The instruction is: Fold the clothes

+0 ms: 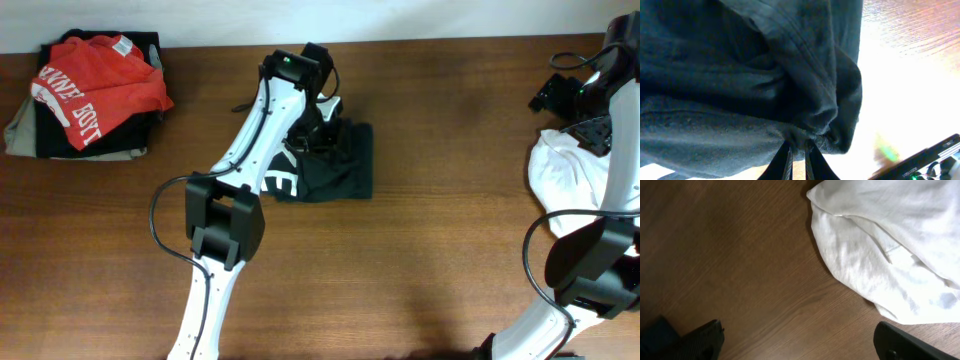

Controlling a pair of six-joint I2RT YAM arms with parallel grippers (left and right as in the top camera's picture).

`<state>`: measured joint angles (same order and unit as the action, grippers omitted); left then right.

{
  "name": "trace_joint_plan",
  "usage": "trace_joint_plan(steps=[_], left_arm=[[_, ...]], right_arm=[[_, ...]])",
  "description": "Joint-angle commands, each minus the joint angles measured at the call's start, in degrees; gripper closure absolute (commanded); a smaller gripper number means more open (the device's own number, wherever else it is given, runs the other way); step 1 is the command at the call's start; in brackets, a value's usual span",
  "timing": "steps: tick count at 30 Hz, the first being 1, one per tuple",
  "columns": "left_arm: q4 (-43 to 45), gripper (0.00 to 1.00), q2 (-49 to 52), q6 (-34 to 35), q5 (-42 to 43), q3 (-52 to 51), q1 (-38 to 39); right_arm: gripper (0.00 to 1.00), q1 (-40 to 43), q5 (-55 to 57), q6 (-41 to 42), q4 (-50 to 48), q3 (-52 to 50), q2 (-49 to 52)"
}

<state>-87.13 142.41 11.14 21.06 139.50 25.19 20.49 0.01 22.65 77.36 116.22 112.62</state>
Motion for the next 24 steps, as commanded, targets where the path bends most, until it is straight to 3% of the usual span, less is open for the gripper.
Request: trace_joint_plan(steps=[1, 8, 9, 10, 12, 14, 17, 19, 21, 24], left_arm=[[-0.11, 0.89, -0.04, -0.57, 0.81, 3.58, 2.36], [-0.28, 0.89, 0.11, -0.59, 0.09, 3.37, 7.26], [-0.28, 0.85, 0.04, -0.57, -3.74, 3.52, 7.43], [-0.39, 0.7, -0.17, -0.5, -7.45, 4.83, 6.82], [-1.73, 0.55, -0.92, -0.52, -7.41, 10.27, 3.65], [-6.64, 0.28, -1.92, 0.13, -7.37, 17.99, -5.29], [-9.38, 0.24, -1.22, -3.56, -5.62, 13.0, -9.66], [-8.17, 0.23, -0.2, -4.63, -4.52, 7.78, -9.16], [-3.89, 0.23, 0.2, -7.56, 3.61, 2.8, -7.39], [-0.76, 0.23, 0.22, -7.5, 3.58, -0.72, -5.68]], right_arm=[[0.01, 0.17, 0.7, 0.11, -0.02, 0.17, -0.26], [0.01, 0.17, 0.7, 0.13, -0.02, 0.17, -0.26], [0.01, 0.17, 0.7, 0.11, -0.02, 0.17, -0.26], [0.01, 0.17, 0.7, 0.11, -0.02, 0.17, -0.26], [0.01, 0.17, 0.7, 0.11, -0.02, 0.17, -0.26], [0.01, 0.17, 0.7, 0.11, -0.02, 0.17, -0.26], [0.01, 0.17, 0.7, 0.11, -0.02, 0.17, -0.26], [0.01, 0.17, 0.7, 0.11, -0.02, 0.17, -0.26], [0.01, 0.17, 0.7, 0.11, -0.02, 0.17, -0.26], [0.01, 0.17, 0.7, 0.11, -0.02, 0.17, -0.26]])
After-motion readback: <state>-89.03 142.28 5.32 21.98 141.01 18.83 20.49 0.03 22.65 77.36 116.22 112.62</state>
